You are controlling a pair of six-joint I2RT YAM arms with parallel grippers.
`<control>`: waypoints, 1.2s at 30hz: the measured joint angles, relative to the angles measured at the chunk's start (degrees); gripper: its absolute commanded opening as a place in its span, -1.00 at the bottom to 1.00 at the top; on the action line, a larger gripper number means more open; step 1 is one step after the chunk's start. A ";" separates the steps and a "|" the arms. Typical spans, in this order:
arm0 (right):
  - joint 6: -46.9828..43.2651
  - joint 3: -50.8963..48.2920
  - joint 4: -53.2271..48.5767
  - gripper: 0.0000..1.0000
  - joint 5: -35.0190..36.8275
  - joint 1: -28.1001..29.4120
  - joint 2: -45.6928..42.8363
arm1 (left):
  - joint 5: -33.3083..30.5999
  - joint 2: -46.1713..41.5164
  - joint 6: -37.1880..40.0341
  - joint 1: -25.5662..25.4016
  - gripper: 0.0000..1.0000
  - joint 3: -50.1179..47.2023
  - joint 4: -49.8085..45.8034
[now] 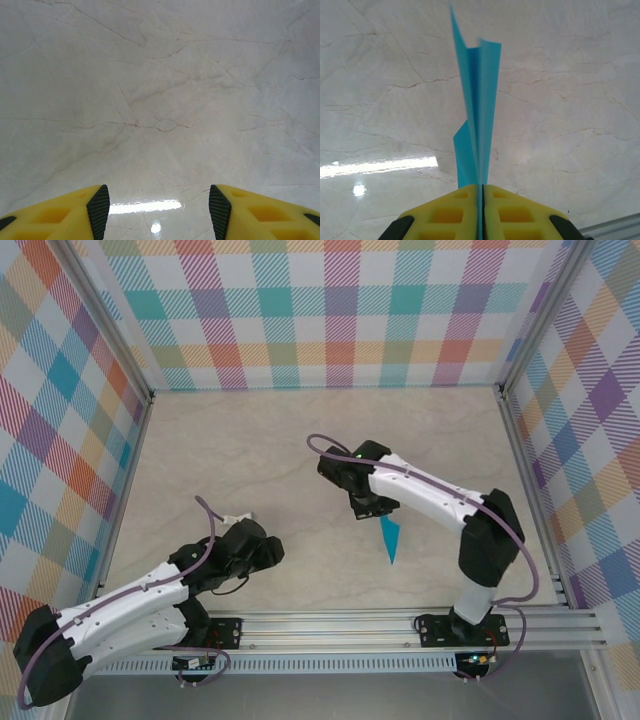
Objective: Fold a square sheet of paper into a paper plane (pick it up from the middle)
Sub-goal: Turn over the paper at the bottom-center of the table, then rotate the paper at the bottom-center of the table.
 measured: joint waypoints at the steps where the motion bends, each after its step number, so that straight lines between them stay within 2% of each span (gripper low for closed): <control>1: 0.59 1.31 -1.03 -0.80 0.42 0.46 2.01 | -0.17 -0.52 -0.02 0.00 0.18 -0.04 -0.24; 11: 3.80 13.40 -5.29 -0.69 0.85 4.61 19.28 | -1.03 -1.18 -0.48 0.11 0.21 -1.84 -0.74; 14: 3.74 15.69 -4.55 -0.53 -0.90 6.14 22.62 | -1.25 -1.18 -0.72 0.13 0.21 -1.84 -0.76; 19: 1.75 14.93 1.70 -0.18 -9.01 7.13 22.69 | -1.46 -1.33 -1.64 0.15 0.25 -1.84 -1.03; 21: 0.59 11.93 6.67 0.05 -12.98 7.10 20.26 | -1.44 -1.62 -2.21 0.17 0.28 -1.84 -1.31; 23: -0.20 7.63 11.45 0.15 -16.28 6.95 16.00 | -1.40 -1.86 -2.49 0.28 0.31 -1.84 -1.62; 28: -0.94 -5.29 23.37 0.64 -23.52 4.76 -2.05 | -0.33 -1.90 -3.32 0.50 0.41 -2.03 -2.14; 30: -0.52 -10.60 27.69 0.99 -24.72 2.95 -9.84 | 0.20 -1.90 -3.78 0.55 0.49 -2.27 -2.12; 36: 1.88 -27.17 36.96 1.00 -28.70 -3.52 -28.37 | 1.62 -1.88 -4.22 0.63 0.70 -2.32 -1.33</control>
